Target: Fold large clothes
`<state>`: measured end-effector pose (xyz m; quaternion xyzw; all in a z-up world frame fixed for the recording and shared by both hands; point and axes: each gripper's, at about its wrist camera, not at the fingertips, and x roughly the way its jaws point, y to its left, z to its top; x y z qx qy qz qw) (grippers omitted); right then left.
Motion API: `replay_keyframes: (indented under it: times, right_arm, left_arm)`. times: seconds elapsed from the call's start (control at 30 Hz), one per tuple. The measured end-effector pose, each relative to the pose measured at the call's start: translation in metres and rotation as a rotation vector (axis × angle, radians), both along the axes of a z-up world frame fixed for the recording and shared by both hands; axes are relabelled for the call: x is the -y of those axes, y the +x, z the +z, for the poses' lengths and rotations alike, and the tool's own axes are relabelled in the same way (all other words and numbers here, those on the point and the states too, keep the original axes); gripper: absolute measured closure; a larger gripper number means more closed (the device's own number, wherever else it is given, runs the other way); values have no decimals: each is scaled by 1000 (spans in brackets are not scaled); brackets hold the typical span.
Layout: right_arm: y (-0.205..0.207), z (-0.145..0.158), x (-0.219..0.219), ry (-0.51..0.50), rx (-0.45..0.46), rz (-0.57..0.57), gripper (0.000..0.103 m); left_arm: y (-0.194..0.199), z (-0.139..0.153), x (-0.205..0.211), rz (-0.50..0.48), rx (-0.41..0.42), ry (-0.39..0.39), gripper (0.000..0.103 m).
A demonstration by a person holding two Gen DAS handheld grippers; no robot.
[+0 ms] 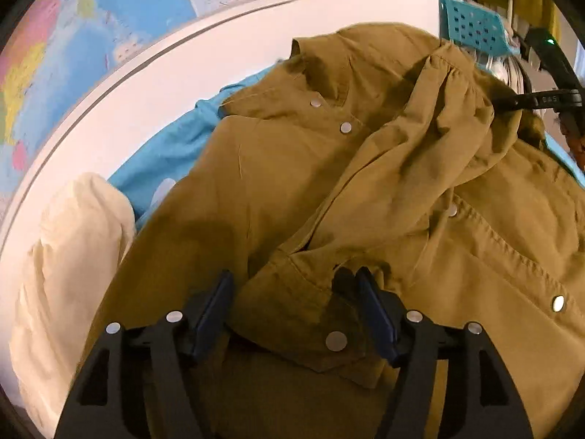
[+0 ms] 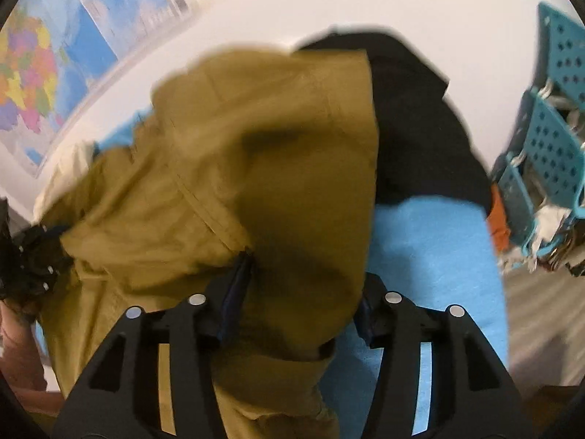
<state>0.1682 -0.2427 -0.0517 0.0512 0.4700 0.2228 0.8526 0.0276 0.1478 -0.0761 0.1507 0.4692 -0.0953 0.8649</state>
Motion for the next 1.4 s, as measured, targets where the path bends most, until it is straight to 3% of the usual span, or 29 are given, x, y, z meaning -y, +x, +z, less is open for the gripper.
replay_keyframes:
  times: [0.1, 0.2, 0.27, 0.33, 0.37, 0.43, 0.6, 0.67, 0.73, 0.83, 0.9, 1.0, 1.17, 1.23, 1.27, 1.3, 1.33, 1.37, 1.4]
  right_arm:
    - [-20, 37, -7, -2, 127, -18, 46]
    - [-44, 60, -47, -17, 225, 99, 37]
    - [-58, 62, -84, -63, 261, 187, 37]
    - [-68, 58, -119, -172, 314, 253, 29]
    - [-65, 56, -132, -240, 342, 250, 23]
    - [-63, 53, -138, -348, 385, 204, 23]
    - [-35, 40, -79, -381, 268, -32, 22]
    - [-36, 44, -50, -320, 238, -121, 22]
    - [-43, 55, -41, -227, 251, -120, 26]
    - [-66, 76, -68, -176, 349, 12, 27]
    - [-74, 76, -105, -123, 351, 174, 37]
    - [-69, 52, -162, -58, 241, 380, 58]
    - [-49, -9, -227, -115, 61, 513, 62]
    - [-45, -24, -238, -185, 40, 503, 58]
    - [-46, -19, -240, -174, 39, 497, 51]
    - [-49, -13, -241, -169, 45, 491, 50]
    - [-56, -2, -242, -167, 83, 490, 50]
    - [-66, 8, -243, -151, 110, 504, 44]
    - [-77, 20, -244, -103, 131, 541, 37]
  left_arm:
    - [-15, 22, -19, 0, 49, -117, 23]
    - [-36, 45, -34, 25, 117, -153, 22]
    - [-52, 63, -43, 53, 169, -145, 22]
    - [-62, 73, -51, 85, 202, -126, 22]
    - [-71, 78, -58, 114, 219, -106, 22]
    - [-86, 81, -71, 166, 232, -73, 22]
    - [-115, 63, -100, 219, 174, -47, 18]
    - [-122, 52, -106, 218, 155, -54, 18]
    - [-125, 45, -111, 226, 141, -66, 18]
    - [-125, 39, -116, 241, 132, -93, 22]
    - [-130, 39, -117, 247, 140, -97, 22]
    - [-142, 40, -126, 273, 148, -129, 22]
    - [-162, 23, -136, 325, 103, -165, 22]
    - [-165, 11, -139, 334, 65, -181, 29]
    - [-166, 4, -141, 335, 35, -195, 52]
    - [-166, -2, -144, 331, 5, -218, 74]
    - [-166, -2, -148, 325, -6, -258, 80]
    - [-167, 0, -151, 322, -4, -281, 90]
    - [-168, 6, -153, 315, 6, -301, 92]
